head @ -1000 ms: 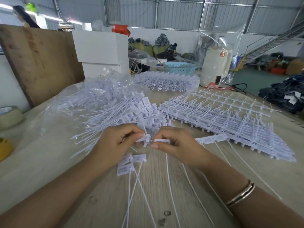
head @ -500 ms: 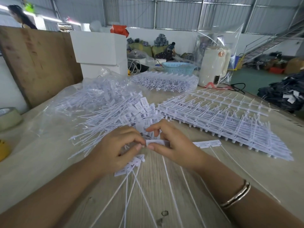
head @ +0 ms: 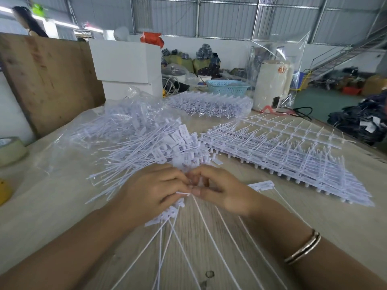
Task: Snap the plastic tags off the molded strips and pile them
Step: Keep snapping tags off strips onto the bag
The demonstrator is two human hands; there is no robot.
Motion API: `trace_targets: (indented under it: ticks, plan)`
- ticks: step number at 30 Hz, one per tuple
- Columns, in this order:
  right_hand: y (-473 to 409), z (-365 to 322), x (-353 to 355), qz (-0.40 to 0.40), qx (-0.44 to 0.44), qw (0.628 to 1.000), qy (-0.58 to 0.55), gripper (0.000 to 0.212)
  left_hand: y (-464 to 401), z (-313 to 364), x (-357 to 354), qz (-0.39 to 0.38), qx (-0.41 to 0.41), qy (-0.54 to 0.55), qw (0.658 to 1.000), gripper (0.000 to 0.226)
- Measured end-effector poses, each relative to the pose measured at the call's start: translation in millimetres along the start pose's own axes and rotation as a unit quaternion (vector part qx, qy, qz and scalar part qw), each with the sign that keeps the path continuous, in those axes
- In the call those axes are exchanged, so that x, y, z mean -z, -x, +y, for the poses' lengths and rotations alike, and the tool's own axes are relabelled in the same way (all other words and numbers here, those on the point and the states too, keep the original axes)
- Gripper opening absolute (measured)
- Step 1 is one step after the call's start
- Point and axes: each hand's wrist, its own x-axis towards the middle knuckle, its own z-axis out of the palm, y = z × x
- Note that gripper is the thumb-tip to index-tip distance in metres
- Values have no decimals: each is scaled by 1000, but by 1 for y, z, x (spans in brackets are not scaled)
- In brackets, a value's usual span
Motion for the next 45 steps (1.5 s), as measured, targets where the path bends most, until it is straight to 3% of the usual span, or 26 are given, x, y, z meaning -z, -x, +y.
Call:
trace_targets:
  ticks: [4, 12, 18, 22, 25, 28, 33, 38, 42, 45]
  plan:
    - [1, 4, 4, -17, -43, 998, -34, 5, 0, 2, 3, 6, 8, -21, 1000, 21]
    - [0, 11, -2, 46, -3, 998, -46, 9, 2, 5, 2, 20, 109, 55, 992, 17]
    - [-3, 12, -6, 92, 48, 994, -41, 5, 2, 4, -3, 103, 202, 227, 947, 25]
    - [-3, 12, -1, 110, 48, 992, -42, 7, 4, 7, -3, 115, 277, 296, 907, 12]
    - [1, 16, 9, 137, 13, 987, -78, 15, 7, 3, -5, 97, 257, 261, 925, 12]
    - [3, 20, 11, 109, -5, 994, -19, 6, 11, -4, -6, 59, 197, 200, 958, 31]
    - [0, 15, -2, 77, 3, 997, -5, 52, 9, -4, -5, 23, 153, 152, 976, 55]
    - [-3, 8, -15, 69, 32, 996, -37, 67, 8, 6, -5, -24, 79, 122, 989, 33]
    - [-3, 1, -17, 45, 15, 997, -54, 63, 3, 5, -7, -2, 32, 33, 999, 26]
    - [-1, 1, -10, 4, -18, 999, -30, 48, 2, 3, -3, 15, 17, 9, 1000, 24]
